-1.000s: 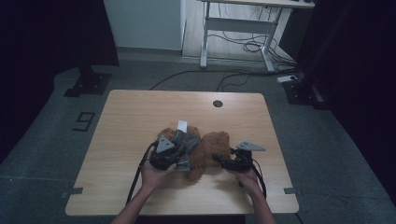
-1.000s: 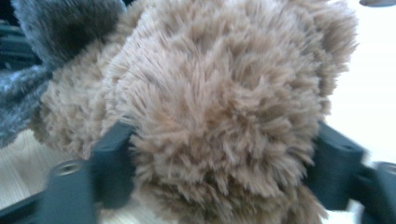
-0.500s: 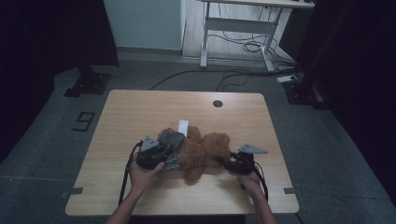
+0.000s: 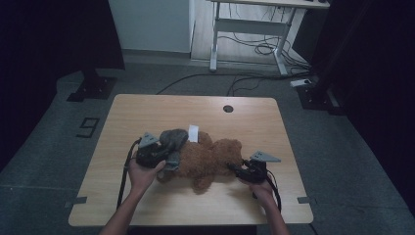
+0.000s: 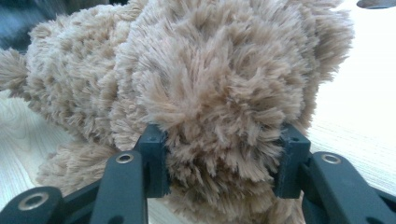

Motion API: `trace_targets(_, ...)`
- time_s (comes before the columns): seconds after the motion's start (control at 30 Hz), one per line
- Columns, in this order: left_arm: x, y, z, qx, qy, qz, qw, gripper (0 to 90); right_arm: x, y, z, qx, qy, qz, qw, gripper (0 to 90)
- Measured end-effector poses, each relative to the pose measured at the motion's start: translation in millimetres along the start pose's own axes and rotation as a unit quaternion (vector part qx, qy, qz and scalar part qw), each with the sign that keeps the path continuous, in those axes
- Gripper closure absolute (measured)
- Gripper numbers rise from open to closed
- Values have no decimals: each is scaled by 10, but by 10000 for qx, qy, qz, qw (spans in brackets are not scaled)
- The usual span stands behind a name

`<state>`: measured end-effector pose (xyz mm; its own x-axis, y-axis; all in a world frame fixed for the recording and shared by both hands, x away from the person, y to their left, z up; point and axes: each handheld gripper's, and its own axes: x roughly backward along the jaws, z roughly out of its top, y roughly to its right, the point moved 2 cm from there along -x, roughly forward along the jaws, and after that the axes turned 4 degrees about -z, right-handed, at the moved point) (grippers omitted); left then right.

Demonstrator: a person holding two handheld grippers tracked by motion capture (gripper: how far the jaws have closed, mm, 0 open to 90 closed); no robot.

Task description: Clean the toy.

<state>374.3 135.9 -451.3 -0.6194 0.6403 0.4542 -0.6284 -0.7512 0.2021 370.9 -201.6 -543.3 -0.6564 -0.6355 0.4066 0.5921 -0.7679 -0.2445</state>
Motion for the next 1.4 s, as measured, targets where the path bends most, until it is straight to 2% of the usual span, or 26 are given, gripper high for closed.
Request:
trace_targets(0.07,-122,194,192,-250,-14,-146,9996,765,2,-9,-2,16,14,-32,10000,503)
trace_targets(0.17,-448,525,411,-599,-163,-333,9975,764,8,-23,-9,39,37,-85,9999,503)
trace_targets(0.3,-990,925,540,-885,-551,-547,9930,762,10,-29,-13,68,59,-108,9999,503)
trace_targets(0.33,-1122,1007,543,-1038,-700,-522,9908,762,11,-27,-16,47,65,-93,9999,502)
trace_targets(0.37,-1237,1074,534,-1240,-899,-438,9872,761,10,-20,-19,44,78,-67,9999,502)
trace_targets(0.4,-1333,1112,511,-1390,-1004,-307,9847,761,13,-16,-22,44,70,-52,10000,502)
trace_targets(0.43,-1430,1121,465,-1381,-1101,-248,9840,762,14,-16,-24,41,70,-54,10000,502)
trace_targets(0.47,-1469,1105,437,-1320,-1134,-280,9843,763,13,-16,-26,80,71,-82,9999,502)
trace_targets(0.53,-1481,1033,391,-1035,-1011,-400,9887,763,14,-9,-30,71,34,-130,9999,502)
trace_targets(0.57,-1458,998,380,-967,-993,-415,9895,763,15,-5,-31,48,37,-114,9999,503)
trace_targets(0.67,-1331,885,339,-1049,-1041,-123,9889,763,10,-21,-28,125,32,-154,9998,512)
trace_targets(0.73,-1244,802,301,-1039,-1097,-28,9885,763,14,-19,-28,102,5,-146,9998,513)
trace_targets(0.77,-1172,739,265,-1119,-1204,45,9864,764,14,-18,-28,100,5,-146,9998,514)
trace_targets(0.8,-1126,699,242,-1129,-1219,79,9861,765,14,-17,-29,92,3,-144,9999,513)
trace_targets(0.9,-923,546,195,-1030,-1110,144,9884,766,4,-28,-27,91,28,-164,9998,514)
trace_targets(0.97,-813,465,175,-1064,-1071,277,9882,766,4,-26,-27,72,25,-160,9998,514)
trace_targets(1.03,-720,373,140,-926,-1004,294,9902,766,5,-26,-28,68,21,-160,9998,513)
trace_targets(1.2,-541,170,13,-731,-916,344,9925,764,5,-27,-30,70,17,-144,9999,513)
trace_targets(1.3,-439,5,-54,-532,-929,434,9933,764,4,-27,-30,61,23,-140,9999,513)
trace_targets(1.4,-371,-140,-139,-406,-983,586,9926,765,3,-24,-30,53,28,-140,9999,513)
